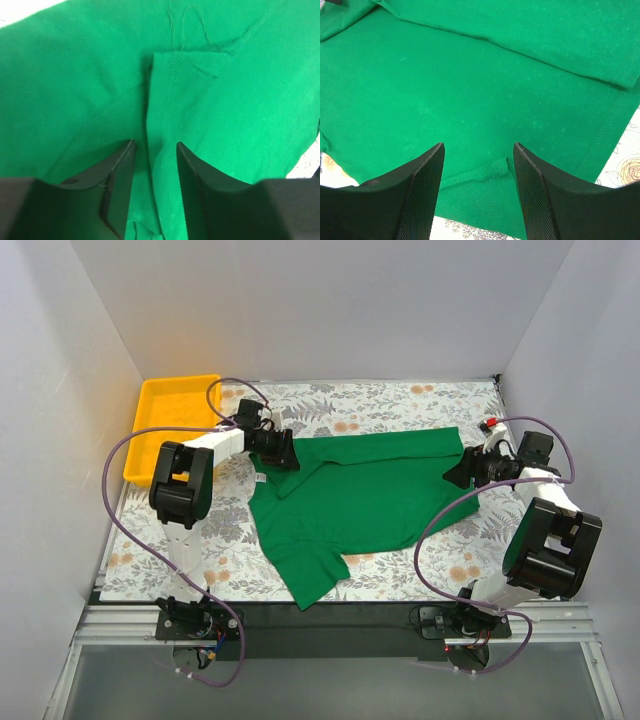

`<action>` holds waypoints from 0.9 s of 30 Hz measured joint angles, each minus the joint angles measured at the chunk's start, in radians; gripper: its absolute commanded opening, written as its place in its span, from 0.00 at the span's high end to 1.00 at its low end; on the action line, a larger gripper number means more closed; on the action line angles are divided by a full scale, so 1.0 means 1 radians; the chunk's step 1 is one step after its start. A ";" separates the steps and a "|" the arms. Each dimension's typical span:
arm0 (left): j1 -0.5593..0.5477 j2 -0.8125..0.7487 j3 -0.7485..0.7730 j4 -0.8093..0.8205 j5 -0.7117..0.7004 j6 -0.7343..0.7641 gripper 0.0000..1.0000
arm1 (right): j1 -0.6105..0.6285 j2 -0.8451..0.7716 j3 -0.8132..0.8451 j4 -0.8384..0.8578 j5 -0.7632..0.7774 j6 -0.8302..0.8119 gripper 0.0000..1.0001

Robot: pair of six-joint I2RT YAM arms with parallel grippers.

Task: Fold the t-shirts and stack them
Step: Fold the tshirt

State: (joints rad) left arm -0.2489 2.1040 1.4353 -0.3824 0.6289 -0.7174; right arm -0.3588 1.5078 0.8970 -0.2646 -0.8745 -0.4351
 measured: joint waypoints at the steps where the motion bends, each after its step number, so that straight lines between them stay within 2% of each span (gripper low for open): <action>1: -0.002 0.000 0.000 -0.005 0.001 0.003 0.66 | 0.000 0.000 0.000 0.000 0.000 0.000 0.36; 8: -0.011 0.000 0.000 -0.014 0.009 0.008 0.78 | 0.000 0.000 0.000 -0.003 0.000 -0.003 0.36; 11: -0.014 0.000 0.000 -0.015 0.010 0.009 0.86 | 0.000 0.000 0.000 -0.003 0.000 -0.003 0.36; 12: -0.015 0.000 0.000 -0.016 0.010 0.010 0.91 | 0.000 0.000 0.000 -0.003 0.000 -0.003 0.36; 13: -0.016 0.000 0.000 -0.018 0.010 0.012 1.00 | 0.000 0.000 0.000 -0.004 0.000 -0.002 0.36; 21: -0.050 -0.017 -0.023 -0.030 0.054 0.051 0.99 | 0.000 0.000 0.000 -0.011 0.000 -0.003 0.36; 22: -0.060 -0.027 -0.036 -0.031 0.062 0.060 0.92 | 0.000 0.000 0.000 -0.013 0.000 -0.003 0.36; 23: -0.073 -0.041 -0.049 -0.034 0.071 0.072 0.74 | 0.000 0.000 0.000 -0.016 0.000 -0.003 0.36; 25: -0.101 -0.074 -0.078 -0.037 0.084 0.092 0.53 | 0.000 0.000 0.000 -0.020 0.000 -0.003 0.36; 27: -0.142 -0.124 -0.121 -0.040 0.093 0.113 0.41 | 0.000 0.000 0.000 -0.022 0.000 -0.003 0.36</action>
State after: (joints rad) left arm -0.3912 1.9804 1.3148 -0.4225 0.7219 -0.6041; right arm -0.3588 1.5078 0.8970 -0.2867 -0.8749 -0.4385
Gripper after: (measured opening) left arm 0.503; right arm 0.642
